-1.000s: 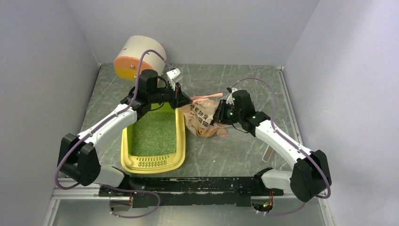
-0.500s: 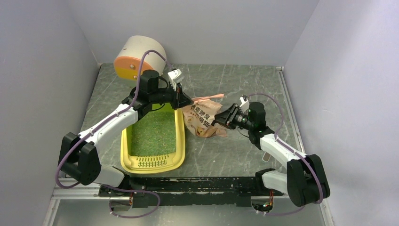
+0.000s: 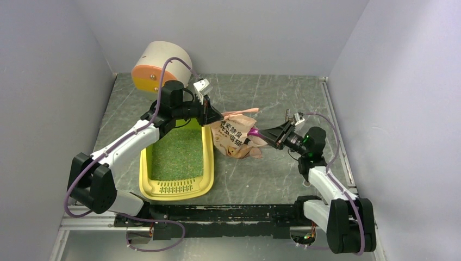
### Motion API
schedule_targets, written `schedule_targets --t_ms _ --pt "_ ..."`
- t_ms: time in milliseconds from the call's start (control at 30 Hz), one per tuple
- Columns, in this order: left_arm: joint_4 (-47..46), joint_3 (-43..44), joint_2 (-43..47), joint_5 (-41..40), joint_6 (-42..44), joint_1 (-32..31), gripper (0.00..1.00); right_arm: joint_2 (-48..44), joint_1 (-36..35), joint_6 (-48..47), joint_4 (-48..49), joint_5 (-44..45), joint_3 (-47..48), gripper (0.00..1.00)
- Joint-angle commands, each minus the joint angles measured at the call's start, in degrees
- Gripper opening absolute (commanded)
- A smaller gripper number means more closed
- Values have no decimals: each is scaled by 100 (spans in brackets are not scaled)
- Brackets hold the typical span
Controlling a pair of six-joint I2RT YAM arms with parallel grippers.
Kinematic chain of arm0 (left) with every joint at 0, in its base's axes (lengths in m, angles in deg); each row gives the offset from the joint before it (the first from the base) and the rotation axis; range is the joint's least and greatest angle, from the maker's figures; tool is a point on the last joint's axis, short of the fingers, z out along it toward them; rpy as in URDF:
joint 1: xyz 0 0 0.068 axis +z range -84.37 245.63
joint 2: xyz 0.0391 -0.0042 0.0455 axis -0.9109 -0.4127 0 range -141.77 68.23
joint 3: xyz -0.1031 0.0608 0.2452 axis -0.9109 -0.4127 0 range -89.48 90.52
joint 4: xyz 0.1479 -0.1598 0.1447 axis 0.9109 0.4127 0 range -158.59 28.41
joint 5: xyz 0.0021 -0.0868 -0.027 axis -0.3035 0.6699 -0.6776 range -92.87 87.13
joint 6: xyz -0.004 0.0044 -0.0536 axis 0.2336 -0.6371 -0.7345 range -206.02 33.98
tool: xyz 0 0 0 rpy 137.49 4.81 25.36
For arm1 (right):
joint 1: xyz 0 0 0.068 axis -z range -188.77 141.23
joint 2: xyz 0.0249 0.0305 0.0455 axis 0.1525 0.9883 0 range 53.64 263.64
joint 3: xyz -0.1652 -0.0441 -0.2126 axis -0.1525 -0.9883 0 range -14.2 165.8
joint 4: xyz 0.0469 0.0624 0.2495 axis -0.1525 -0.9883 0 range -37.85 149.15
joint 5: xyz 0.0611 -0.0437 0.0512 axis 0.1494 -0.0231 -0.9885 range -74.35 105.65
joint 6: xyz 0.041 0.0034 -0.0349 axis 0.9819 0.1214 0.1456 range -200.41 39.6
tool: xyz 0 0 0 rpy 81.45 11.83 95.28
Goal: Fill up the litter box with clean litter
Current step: 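Scoop the cat litter from the cat litter bag.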
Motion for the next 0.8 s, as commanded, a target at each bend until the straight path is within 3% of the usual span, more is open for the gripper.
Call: schedule_targets --t_ms 0,200,567,767 --pt "-10 10 -18 -92 -97 -15 5 -222 328 489 678 -565 -125 0" --pt "-10 -28 82 -232 -123 -9 5 -578 993 535 374 -888 -329 0" --pt "-224 -135 237 -498 -203 -10 5 -1033 1852 -139 -1133 -1535 -218 0" --pt "-379 -211 324 -682 -363 1 5 -1189 2060 -21 -1175 -1677 -311 0"
